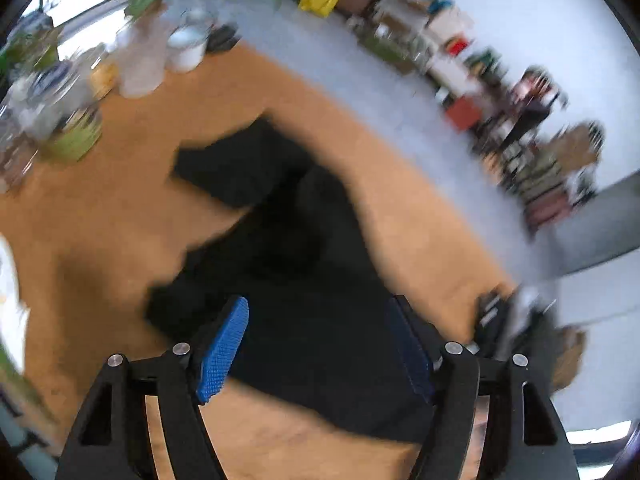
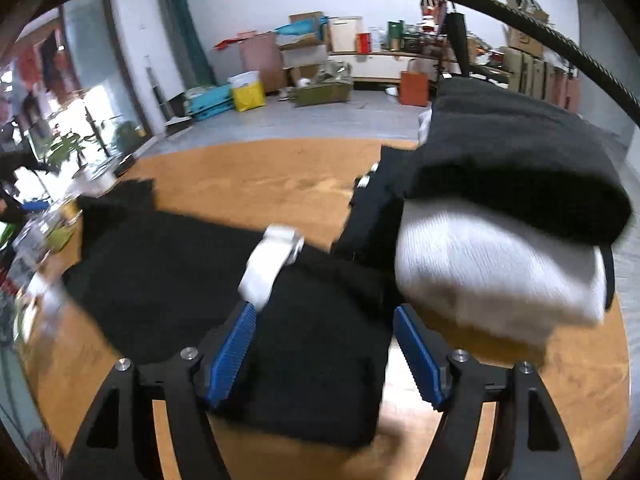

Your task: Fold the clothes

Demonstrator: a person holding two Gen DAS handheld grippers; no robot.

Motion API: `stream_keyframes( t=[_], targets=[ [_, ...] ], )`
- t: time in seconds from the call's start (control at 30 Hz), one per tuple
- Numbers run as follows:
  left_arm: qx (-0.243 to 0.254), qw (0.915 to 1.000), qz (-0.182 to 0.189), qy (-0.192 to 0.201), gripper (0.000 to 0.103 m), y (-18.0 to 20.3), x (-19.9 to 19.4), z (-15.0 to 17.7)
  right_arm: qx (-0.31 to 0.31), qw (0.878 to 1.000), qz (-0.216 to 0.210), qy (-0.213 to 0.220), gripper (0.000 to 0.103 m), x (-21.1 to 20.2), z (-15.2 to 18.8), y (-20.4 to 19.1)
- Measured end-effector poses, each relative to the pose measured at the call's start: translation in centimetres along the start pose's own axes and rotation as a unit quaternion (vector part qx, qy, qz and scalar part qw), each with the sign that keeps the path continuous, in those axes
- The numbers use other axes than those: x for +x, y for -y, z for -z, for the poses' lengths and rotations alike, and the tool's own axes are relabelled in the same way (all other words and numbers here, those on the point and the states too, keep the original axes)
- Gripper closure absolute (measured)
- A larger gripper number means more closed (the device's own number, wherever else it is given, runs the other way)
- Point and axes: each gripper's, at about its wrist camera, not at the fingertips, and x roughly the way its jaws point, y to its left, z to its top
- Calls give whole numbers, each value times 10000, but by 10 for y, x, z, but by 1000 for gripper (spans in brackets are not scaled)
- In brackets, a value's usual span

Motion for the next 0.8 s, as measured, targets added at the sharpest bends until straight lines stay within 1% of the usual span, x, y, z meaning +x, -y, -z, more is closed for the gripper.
stream_keyframes(
  t=[0.03, 0.1, 0.13, 0.17, 0.2, 0.23, 0.27, 0.33, 0.4, 0.47, 0.5, 0.57, 0.63, 0.7, 0.73, 0.77, 0.8],
  targets=[
    [4, 9998, -155, -120, 30, -8, 9, 14, 47, 9999, -72, -60, 28, -6, 11, 3],
    [-296, 9982, -124, -503, 31, -31, 38, 39, 305, 9990, -224, -223, 29, -12, 29, 10],
    [-559, 9967, 26, -587, 31, -42, 46, 50, 543, 9979, -255, -247, 30, -14, 36, 15],
    [-910, 9940, 160, -582, 31, -54, 51, 60, 781, 9962, -287, -271, 32, -16, 43, 20],
    [-1141, 9919, 233, -514, 31, -63, 53, 66, 1018, 9939, -318, -294, 33, -17, 49, 25],
    [-1499, 9876, 353, -304, 31, -74, 54, 72, 1255, 9910, -350, -318, 33, -19, 56, 29],
    [-1803, 9827, 405, -138, 31, -83, 55, 76, 1490, 9875, -381, -341, 32, -21, 63, 34],
    [-2370, 9697, 582, 95, 31, -97, 58, 83, 1999, 9780, -490, -351, 32, -23, 75, 42],
    [-2717, 9583, 886, 101, 31, -104, 67, 87, 2626, 9616, -752, -250, 32, -20, 83, 46],
    [-2879, 9501, 1188, 142, 32, -106, 76, 89, 3030, 9482, -920, -250, 32, -12, 89, 42],
    [-2879, 9497, 1218, 203, 32, -106, 77, 88, 3114, 9450, -972, -248, 33, -8, 89, 39],
    [-2780, 9540, 1079, 320, 32, -102, 79, 84, 3260, 9393, -1037, -250, 33, 0, 89, 32],
    [-2653, 9597, 825, 419, 32, -95, 78, 79, 3335, 9375, -954, -271, 33, 8, 89, 29],
    [-2637, 9614, 596, 523, 43, -92, 79, 75, 3509, 9317, -896, -279, 33, 16, 87, 28],
    [-2691, 9603, 451, 574, 61, -92, 82, 74, 3588, 9290, -865, -283, 33, 21, 85, 28],
    [-2786, 9578, 354, 609, 75, -90, 81, 75, 3655, 9267, -828, -278, 33, 25, 83, 28],
    [-2874, 9553, 265, 642, 81, -88, 81, 75, 3703, 9254, -769, -262, 33, 30, 81, 28]
  ],
)
